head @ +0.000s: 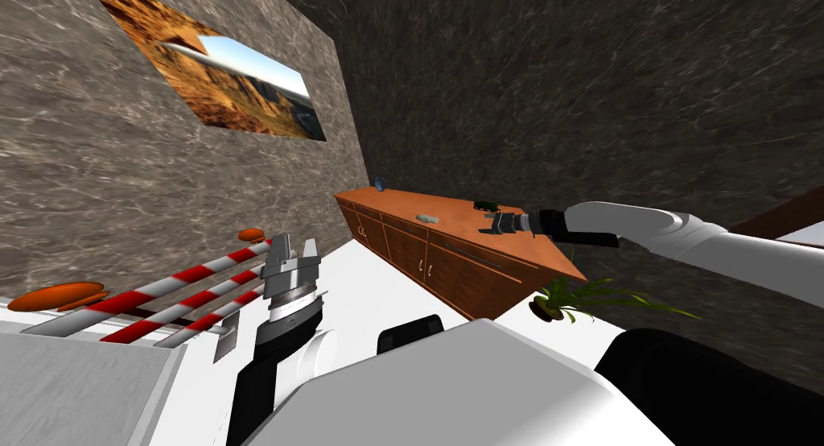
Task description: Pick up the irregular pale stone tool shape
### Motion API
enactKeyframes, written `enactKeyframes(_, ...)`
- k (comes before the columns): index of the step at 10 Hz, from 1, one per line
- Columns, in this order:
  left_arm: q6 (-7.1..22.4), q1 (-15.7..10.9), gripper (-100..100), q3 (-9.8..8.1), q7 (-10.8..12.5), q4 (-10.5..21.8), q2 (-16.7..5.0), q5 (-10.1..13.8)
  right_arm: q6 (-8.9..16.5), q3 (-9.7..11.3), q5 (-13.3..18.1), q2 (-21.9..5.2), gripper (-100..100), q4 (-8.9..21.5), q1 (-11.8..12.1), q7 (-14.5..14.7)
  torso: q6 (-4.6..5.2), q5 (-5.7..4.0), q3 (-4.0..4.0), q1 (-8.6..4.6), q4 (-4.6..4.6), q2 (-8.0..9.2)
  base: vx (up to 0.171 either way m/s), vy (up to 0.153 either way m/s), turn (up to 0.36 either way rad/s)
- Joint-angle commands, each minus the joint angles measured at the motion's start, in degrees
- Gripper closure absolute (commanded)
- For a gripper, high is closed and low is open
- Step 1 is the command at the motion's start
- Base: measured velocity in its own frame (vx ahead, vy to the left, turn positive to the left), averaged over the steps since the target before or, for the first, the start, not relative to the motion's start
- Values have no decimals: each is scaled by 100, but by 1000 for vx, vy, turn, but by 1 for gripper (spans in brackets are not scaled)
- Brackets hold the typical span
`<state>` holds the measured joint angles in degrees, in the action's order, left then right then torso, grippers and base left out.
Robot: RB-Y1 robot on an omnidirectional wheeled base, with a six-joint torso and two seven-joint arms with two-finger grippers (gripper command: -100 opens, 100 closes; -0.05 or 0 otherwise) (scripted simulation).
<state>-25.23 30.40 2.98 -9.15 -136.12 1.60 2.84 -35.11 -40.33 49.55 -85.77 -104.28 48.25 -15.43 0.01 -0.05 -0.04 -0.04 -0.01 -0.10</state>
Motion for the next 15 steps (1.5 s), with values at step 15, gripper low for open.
enactKeyframes(15,0,0,0,0,0,0,0,0,-705,-707,1463,-2607,-100,634,835,-227,-3,1,-13,6,-6,-21,22,-26,104)
